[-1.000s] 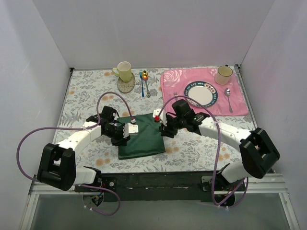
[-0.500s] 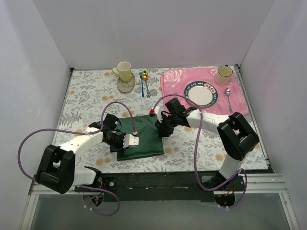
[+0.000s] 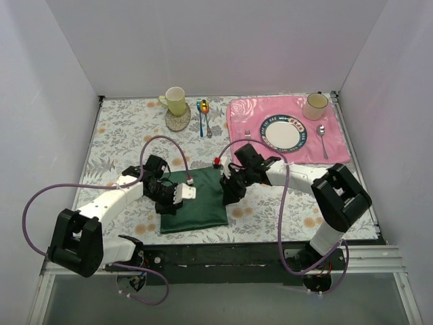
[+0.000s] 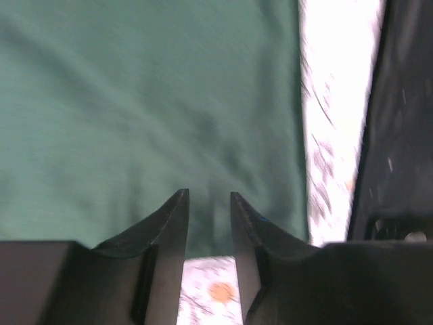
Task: Fold the napkin into a case and place the utensils inside
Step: Turn over the upper triangle folded napkin at the center of the board, then pick up the lower triangle-folded napkin from the center of the board.
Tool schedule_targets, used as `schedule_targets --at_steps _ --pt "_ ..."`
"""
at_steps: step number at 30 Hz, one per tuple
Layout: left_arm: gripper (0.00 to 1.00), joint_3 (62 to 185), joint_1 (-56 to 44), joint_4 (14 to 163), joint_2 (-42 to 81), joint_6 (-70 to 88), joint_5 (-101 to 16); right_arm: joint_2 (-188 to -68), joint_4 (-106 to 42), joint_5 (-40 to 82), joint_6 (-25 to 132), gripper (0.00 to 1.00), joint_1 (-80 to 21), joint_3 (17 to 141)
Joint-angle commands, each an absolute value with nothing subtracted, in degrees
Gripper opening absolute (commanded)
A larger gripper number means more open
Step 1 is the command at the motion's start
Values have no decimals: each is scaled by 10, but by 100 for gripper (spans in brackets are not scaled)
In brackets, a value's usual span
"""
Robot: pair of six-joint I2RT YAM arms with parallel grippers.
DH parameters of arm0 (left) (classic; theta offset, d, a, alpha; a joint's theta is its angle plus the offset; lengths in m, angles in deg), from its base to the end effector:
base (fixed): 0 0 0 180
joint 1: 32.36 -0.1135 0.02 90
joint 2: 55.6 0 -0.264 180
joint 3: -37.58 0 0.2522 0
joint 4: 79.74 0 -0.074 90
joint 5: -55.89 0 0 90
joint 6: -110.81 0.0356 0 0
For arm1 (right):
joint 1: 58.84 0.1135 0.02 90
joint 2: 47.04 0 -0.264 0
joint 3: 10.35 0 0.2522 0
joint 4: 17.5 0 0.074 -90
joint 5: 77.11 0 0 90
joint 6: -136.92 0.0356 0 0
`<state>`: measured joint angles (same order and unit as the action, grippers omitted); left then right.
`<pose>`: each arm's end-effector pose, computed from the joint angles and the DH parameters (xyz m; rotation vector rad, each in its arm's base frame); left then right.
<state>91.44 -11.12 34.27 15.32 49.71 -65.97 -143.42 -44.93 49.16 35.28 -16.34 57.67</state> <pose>0.1679 -0.0854 0.1855 1.2642 2.5847 -0.8076 0.2283 0.2378 0.1711 -1.3906 2.1556 1.0148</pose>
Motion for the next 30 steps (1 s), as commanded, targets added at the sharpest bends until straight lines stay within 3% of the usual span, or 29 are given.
schedule_targets --at_steps 1,6,12,19,23,30 --pt "34 991 -110 431 171 346 -744 -1378 -410 524 446 36 -216 601" --pt "38 1017 -109 553 211 228 -738 -1400 -371 475 524 38 -247 614" --pt "37 1017 -116 580 249 170 -727 -1470 -327 467 589 39 -254 654" --pt "30 986 -118 563 269 198 -703 -1514 -318 471 619 44 -252 660" --pt "28 964 -120 555 280 226 -687 -1529 -318 478 621 54 -251 649" --pt "26 938 -120 553 295 274 -675 -1551 -298 471 630 56 -241 651"
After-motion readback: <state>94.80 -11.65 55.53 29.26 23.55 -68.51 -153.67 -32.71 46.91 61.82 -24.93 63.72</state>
